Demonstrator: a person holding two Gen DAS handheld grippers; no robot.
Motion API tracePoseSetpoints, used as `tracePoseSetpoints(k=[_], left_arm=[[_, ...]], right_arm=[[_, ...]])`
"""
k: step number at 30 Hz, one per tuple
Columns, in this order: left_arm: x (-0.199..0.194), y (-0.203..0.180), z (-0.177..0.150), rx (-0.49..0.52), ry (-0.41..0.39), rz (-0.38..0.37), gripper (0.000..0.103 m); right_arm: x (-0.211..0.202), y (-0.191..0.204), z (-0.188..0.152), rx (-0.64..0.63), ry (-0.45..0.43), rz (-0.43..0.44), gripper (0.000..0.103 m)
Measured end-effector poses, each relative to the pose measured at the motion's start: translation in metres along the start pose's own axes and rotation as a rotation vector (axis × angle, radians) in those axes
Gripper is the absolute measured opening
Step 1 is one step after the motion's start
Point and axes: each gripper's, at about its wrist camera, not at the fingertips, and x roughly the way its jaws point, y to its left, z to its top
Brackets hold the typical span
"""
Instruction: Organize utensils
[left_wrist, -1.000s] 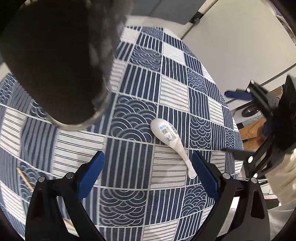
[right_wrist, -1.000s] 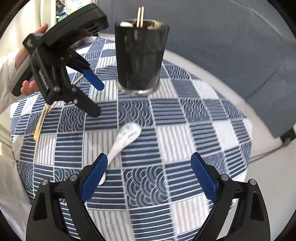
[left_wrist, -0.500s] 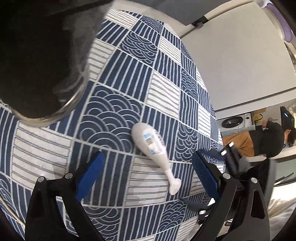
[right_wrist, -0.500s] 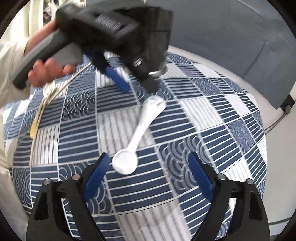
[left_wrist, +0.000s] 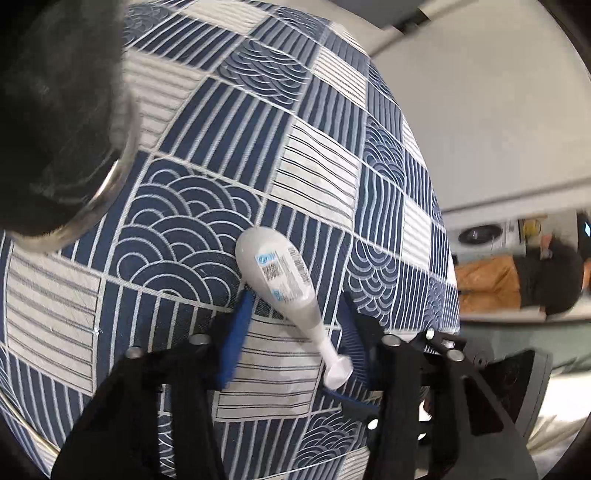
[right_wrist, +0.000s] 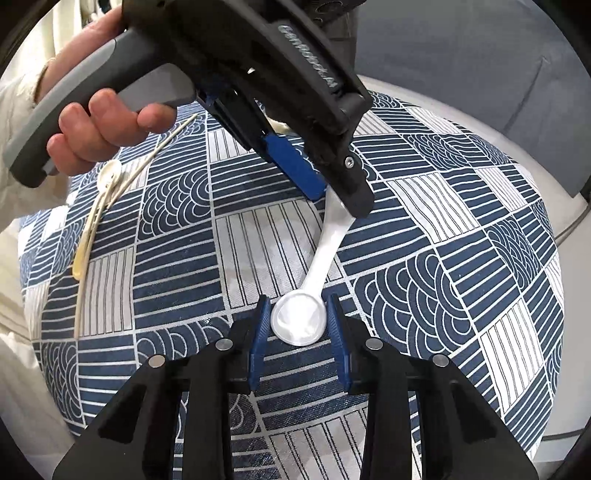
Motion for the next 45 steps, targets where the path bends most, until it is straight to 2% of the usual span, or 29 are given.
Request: tracePoseSetpoints(k=[1,4,10,13,17,25,33,45], left_arm=[[0.005,0.004,0.000,-0.031,0.026,-0.030,0.026],[0.010,0.005,-0.005,-0.049,0.029,-0.074,0.022],[0.013,0.006,-0.014,-0.058,0.019,-0.143,0.020],[0.008,0.005,-0.018,-0.069,-0.010,-0.214,0.017],[-0.008,-0.002,-0.019,-0.059,-0.046,-0.232,0.017],[-0.069,-0.016,-0.023,-0.026,-0.165,-0.205,0.017],[-0.127,-0.010,-0.038,-0.044,-0.290,-0.161,0.017],[-0.211,-0.017,-0.060,-0.022,-0.469,-0.052,0.017]], right_arm=[[0.000,0.000,0.000,-0.004,0.001,0.002,0.029],[-0.001,-0.004,-0.001,0.007,0.001,0.029,0.029],[-0.007,-0.010,-0.008,-0.005,-0.007,0.064,0.029],[-0.014,-0.014,-0.008,0.010,-0.023,0.075,0.029],[-0.027,-0.016,-0.001,-0.012,-0.046,0.076,0.029],[-0.059,-0.007,0.032,-0.121,-0.124,0.058,0.029],[-0.076,0.013,0.069,-0.234,-0.191,0.069,0.029],[-0.099,0.044,0.116,-0.386,-0.295,0.072,0.029]])
